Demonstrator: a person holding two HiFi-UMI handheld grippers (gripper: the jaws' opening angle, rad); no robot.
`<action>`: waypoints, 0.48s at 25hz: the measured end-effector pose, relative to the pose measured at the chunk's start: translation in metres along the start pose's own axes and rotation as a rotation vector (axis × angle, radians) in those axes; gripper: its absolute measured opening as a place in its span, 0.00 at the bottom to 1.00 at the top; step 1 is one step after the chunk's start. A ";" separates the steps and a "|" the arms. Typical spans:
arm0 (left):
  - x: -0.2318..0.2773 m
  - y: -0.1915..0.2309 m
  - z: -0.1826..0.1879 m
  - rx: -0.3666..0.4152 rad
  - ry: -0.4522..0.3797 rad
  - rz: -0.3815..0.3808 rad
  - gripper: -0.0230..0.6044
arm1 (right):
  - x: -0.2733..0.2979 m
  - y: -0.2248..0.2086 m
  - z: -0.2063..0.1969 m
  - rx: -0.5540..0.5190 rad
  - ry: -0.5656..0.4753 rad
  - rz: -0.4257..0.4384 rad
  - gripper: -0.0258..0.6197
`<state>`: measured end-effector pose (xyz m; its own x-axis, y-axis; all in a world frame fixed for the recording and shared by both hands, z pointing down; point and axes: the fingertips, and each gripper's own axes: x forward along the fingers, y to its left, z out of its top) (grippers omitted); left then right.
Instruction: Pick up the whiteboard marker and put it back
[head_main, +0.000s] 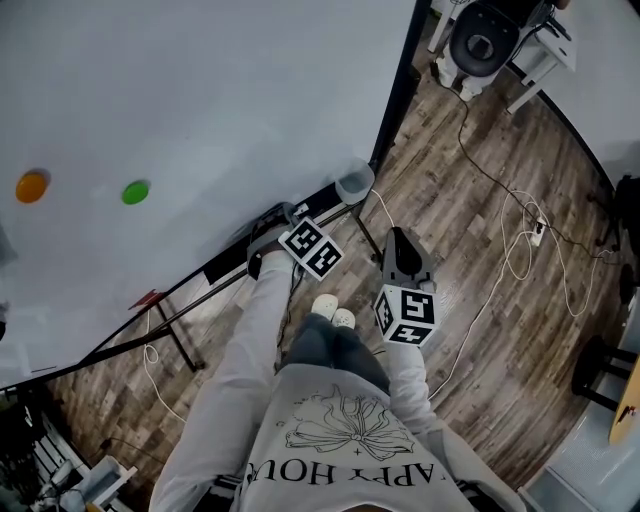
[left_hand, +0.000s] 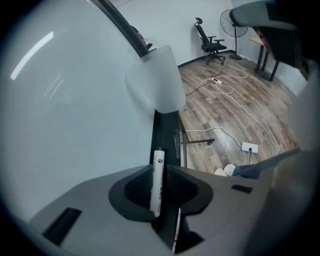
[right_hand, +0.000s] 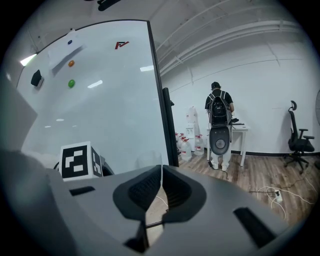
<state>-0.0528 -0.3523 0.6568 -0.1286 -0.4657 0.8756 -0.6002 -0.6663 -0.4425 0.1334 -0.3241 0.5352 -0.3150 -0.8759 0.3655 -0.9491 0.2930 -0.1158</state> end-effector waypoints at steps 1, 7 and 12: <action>0.001 0.000 -0.001 0.005 0.009 0.009 0.16 | 0.000 -0.001 0.000 0.000 0.000 -0.003 0.05; 0.001 0.001 -0.002 -0.009 0.007 0.020 0.14 | -0.002 -0.002 0.000 0.004 0.003 -0.017 0.05; 0.003 0.002 0.001 -0.017 -0.019 0.025 0.14 | 0.000 -0.001 -0.001 0.004 0.006 -0.016 0.05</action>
<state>-0.0538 -0.3555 0.6580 -0.1283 -0.4932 0.8604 -0.6104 -0.6445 -0.4605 0.1343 -0.3244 0.5361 -0.2993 -0.8783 0.3727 -0.9541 0.2771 -0.1132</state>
